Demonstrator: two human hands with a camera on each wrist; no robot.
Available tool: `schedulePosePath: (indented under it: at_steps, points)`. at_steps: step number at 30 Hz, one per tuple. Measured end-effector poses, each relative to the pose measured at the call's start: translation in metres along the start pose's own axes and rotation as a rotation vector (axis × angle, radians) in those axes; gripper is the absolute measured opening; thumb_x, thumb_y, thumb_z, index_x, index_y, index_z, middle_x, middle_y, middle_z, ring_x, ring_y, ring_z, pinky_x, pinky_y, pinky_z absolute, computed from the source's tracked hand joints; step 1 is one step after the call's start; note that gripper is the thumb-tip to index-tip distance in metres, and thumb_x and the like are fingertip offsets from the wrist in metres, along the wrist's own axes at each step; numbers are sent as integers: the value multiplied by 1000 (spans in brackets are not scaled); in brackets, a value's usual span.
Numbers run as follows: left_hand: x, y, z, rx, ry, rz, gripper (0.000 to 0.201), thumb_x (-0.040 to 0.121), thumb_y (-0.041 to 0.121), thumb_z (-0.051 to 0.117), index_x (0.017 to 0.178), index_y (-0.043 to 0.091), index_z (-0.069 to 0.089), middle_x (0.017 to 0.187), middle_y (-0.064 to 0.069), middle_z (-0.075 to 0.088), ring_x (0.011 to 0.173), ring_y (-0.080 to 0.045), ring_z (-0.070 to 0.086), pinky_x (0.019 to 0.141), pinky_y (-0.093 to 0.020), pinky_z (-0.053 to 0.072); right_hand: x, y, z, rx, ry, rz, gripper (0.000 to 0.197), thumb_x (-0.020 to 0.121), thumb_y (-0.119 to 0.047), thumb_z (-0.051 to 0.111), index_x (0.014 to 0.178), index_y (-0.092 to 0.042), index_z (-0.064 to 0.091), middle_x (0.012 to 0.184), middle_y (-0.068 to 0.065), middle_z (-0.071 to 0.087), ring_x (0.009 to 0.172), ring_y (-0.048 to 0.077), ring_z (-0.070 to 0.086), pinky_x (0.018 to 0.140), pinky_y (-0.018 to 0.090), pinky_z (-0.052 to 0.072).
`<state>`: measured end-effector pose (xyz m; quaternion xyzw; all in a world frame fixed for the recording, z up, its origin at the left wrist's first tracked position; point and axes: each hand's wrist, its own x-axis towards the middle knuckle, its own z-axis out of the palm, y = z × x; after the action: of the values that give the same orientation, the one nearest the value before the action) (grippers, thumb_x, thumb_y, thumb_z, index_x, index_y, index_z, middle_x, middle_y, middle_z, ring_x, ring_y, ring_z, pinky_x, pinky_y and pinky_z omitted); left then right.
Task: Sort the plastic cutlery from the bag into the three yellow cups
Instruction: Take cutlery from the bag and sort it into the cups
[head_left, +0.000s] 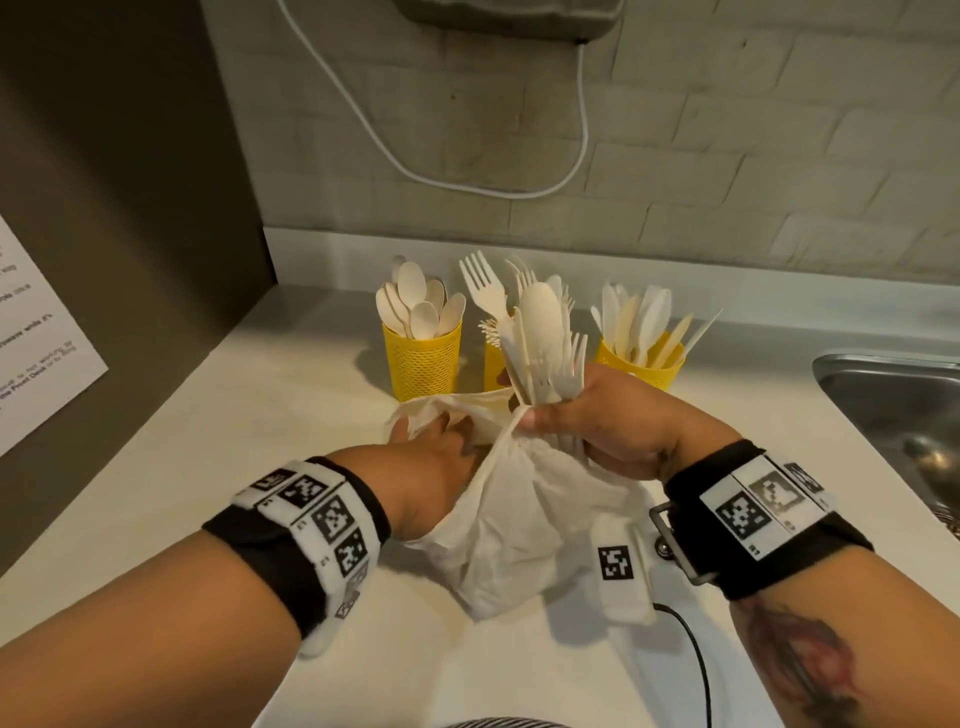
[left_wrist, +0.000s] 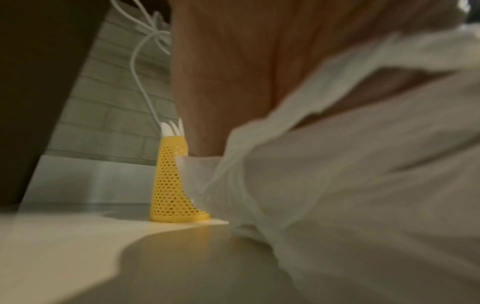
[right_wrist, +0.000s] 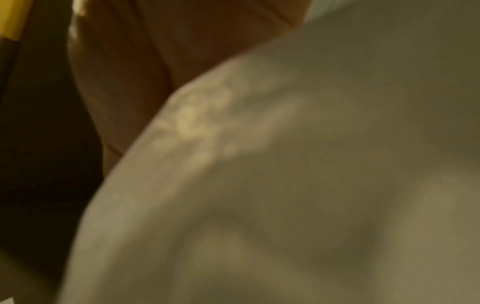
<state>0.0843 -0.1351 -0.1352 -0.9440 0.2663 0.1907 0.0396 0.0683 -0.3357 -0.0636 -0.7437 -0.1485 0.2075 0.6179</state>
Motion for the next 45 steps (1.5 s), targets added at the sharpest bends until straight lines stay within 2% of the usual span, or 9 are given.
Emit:
schedulePosePath:
  at_steps: [7,12,14,17,20,23,31,36,45]
  points:
    - [-7,0,0,101,-27,-42,82,89,64,50,152,45,1,165,0,-7,151,-26,-13,115,-62,-7,-2,-22,-20,154,105,-137,16,86,2,63,101,-4,62,77,6,64,73,18,63,74,31,53]
    - [-36,-3,-46,-1,257,75,71,79,44,70,142,50,38,144,19,48,136,-14,40,105,-39,29,6,-51,-33,402,367,-329,17,91,4,57,101,-10,60,70,2,61,65,15,61,71,31,52]
    - [-42,4,-64,-301,388,11,53,86,38,68,136,42,51,132,17,60,124,-13,53,100,-32,36,7,-68,-34,484,422,-434,16,93,3,56,101,-10,58,70,1,60,66,15,59,73,32,50]
    - [-46,26,-92,-1394,586,-57,33,97,46,51,119,24,63,112,4,70,105,-16,64,90,-30,49,11,-90,-26,613,479,-537,13,93,2,57,100,-9,58,70,2,59,66,14,59,73,30,50]
    - [-38,34,-111,-2162,343,-38,76,95,66,31,122,1,58,117,-17,65,108,-31,63,93,-46,52,17,-100,-4,708,472,-595,13,93,4,57,94,-8,59,67,1,60,65,12,60,71,28,51]
    - [-34,37,-119,-2407,198,53,88,95,69,21,117,-7,61,121,-26,65,109,-38,65,98,-52,49,23,-91,25,631,511,-543,14,91,2,61,85,-11,63,67,0,62,67,13,61,71,29,52]
    - [-25,44,-102,-2459,268,-72,69,97,64,30,126,12,64,115,-15,72,110,-33,67,103,-46,47,31,-47,66,605,564,-253,24,87,7,64,107,-7,63,97,12,74,89,22,73,71,29,60]
    - [-24,43,-103,-2413,416,-120,78,92,71,35,129,7,60,112,-14,73,102,-29,72,91,-40,55,40,-37,55,541,619,-279,19,88,-1,67,107,-7,63,82,8,71,76,20,70,74,35,57]
    - [-15,36,-98,-2462,513,-183,71,92,66,43,116,4,67,109,-17,74,100,-31,70,90,-41,55,48,-23,69,173,557,-340,26,89,-8,62,115,-12,64,102,9,73,97,22,71,92,44,56]
